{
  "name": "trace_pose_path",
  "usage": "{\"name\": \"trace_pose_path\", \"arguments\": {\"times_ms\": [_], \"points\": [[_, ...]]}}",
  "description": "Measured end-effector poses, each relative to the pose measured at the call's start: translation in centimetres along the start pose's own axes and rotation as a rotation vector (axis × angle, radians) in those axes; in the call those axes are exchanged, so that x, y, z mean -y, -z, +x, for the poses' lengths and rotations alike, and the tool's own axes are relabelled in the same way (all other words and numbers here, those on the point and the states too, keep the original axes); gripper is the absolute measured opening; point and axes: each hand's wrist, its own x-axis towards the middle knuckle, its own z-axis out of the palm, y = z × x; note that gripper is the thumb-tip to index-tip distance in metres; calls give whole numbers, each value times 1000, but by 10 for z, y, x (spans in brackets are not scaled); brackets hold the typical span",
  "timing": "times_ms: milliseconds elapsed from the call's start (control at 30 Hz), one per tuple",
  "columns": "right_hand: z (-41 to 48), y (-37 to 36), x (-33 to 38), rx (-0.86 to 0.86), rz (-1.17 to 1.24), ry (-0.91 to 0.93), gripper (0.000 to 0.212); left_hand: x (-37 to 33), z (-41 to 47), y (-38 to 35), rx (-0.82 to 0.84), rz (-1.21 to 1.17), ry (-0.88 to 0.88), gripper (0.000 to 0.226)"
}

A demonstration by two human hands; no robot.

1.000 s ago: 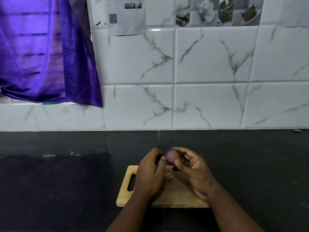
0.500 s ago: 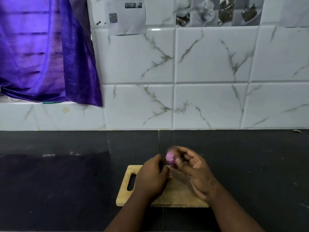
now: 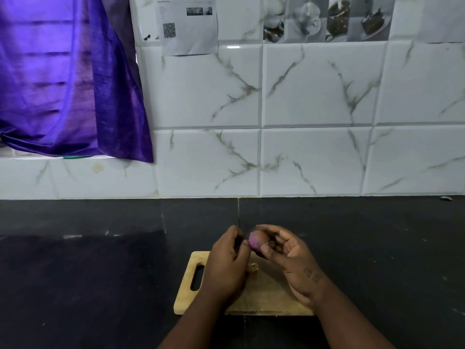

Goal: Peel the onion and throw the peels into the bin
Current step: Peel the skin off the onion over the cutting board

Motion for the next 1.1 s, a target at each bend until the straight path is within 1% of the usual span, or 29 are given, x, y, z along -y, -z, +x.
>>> {"name": "trace_pose_path", "arguments": {"times_ms": [133,267,400,600,733,933,1033,1100], "points": [[1,1,0,11,47,-2,40,2,2,-1,-7,23,1,14],[0,2,-1,17,89,-13,38,5,2,-2,32,93,19,13],[2,3,-4,-13,69,-24,38,3,2,-1,10,45,-24,23],[3,4,-5,-2,51,-26,39,1,0,0,30,13,-62,26],[3,4,-5,7,92,-34,38,3,1,0,30,25,-62,13],[2,4,-2,5,108,-36,42,-2,-1,2,40,-12,-55,24],[3,3,-2,7,109,-31,41,0,-1,1,32,-7,-59,15],[2,3,-2,7,110,-30,42,1,0,0,31,-3,-56,14]]}}
